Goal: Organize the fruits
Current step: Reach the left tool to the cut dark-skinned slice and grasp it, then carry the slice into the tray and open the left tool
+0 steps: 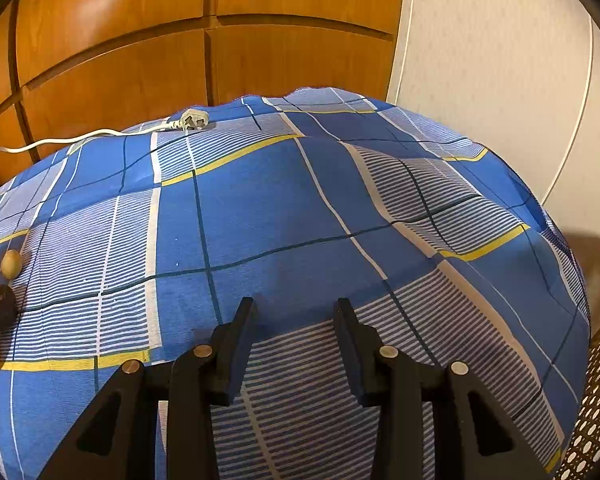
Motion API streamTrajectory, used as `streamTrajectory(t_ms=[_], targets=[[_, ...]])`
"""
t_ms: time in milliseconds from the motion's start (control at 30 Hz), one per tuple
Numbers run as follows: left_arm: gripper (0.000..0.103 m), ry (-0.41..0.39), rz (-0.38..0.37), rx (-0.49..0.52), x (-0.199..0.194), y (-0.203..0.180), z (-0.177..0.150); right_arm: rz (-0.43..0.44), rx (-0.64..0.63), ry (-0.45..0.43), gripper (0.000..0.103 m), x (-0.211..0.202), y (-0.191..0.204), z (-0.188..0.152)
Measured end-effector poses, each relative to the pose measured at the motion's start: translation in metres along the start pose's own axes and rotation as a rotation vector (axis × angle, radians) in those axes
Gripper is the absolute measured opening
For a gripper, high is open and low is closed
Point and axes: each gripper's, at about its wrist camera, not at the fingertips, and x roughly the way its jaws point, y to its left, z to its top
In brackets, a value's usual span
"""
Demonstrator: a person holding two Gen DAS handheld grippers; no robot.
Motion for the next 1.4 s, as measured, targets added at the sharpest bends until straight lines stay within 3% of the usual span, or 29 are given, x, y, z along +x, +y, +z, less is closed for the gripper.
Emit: streamTrajectory(t_ms=[267,467,600,733,867,1067,1400], targets=[[0.039,-0.076,0.037,0.028,-0.03,-0.009,-0.014,-0.001,-0.002,-0.001,0.041,0.0,-0.001,0.0],[0.039,-0.163,0.097,-0.042,-0.075,0.013,-0.03,-0.002,0.002,0.005,0.041,0.0,-0.001,0.0],[0.039,-0.239,0.213,-0.097,-0.109,0.045,-0.04,-0.002,0.002,0.005,0.041,0.0,-0.001,0.0],[0.039,-0.328,0.392,-0.145,-0.138,0.075,-0.045,-0.003,0.002,0.005,0.041,0.0,-0.001,0.0],[0.039,-0.376,0.507,-0.186,-0.148,0.093,-0.048,-0.004,0.001,0.005,0.041,0.0,-0.001,0.0],[0.04,-0.396,0.557,-0.25,-0.148,0.107,-0.054,-0.006,-0.001,0.005,0.041,0.0,-0.001,0.0],[0.047,-0.434,0.559,-0.247,-0.154,0.101,-0.064,-0.012,-0.008,0.004,0.041,0.0,0.0,0.001]])
